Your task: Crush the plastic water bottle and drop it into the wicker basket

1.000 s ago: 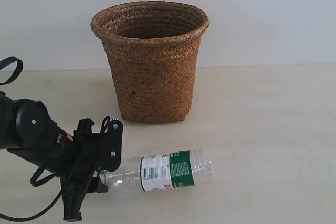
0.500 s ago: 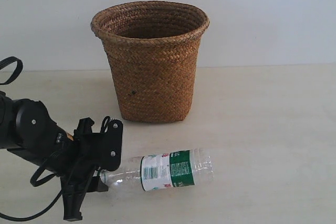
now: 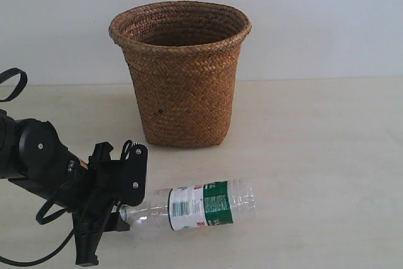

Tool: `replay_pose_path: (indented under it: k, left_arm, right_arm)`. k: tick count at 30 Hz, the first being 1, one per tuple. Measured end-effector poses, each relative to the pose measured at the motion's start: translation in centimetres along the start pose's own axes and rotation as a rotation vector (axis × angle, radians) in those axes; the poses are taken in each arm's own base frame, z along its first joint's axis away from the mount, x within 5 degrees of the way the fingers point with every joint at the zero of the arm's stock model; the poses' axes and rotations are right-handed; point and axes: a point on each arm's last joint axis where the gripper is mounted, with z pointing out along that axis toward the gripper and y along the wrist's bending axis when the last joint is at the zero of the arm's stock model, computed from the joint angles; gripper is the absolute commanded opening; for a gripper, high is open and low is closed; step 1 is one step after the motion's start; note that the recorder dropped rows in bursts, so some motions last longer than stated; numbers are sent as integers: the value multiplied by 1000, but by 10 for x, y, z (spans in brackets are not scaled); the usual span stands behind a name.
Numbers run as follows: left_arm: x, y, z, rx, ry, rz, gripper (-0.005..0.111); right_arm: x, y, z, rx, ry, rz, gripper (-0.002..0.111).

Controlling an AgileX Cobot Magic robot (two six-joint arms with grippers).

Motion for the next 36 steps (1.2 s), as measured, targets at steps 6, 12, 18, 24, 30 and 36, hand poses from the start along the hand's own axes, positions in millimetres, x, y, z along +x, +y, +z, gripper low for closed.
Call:
replay_pose_path:
  k: [6, 12, 18, 24, 30, 36]
  left_arm:
    - [0, 0, 0, -5, 0, 3, 4]
    - [0, 0, 0, -5, 0, 3, 4]
    - [0, 1, 0, -6, 0, 3, 4]
    - [0, 1, 0, -7, -1, 3, 4]
    - [0, 1, 0, -10, -1, 3, 4]
    - [0, 1, 0, -10, -1, 1, 4]
  right_arm:
    - [-8, 34, 37, -48, 201, -115, 1]
    - [16, 38, 108, -63, 601, -96, 1]
    - [61, 12, 160, -139, 933, 61, 1]
    - [111, -29, 181, -5, 1166, 123, 1]
    - [165, -30, 183, 65, 1388, -4, 1]
    - [177, -29, 187, 124, 1385, -187, 1]
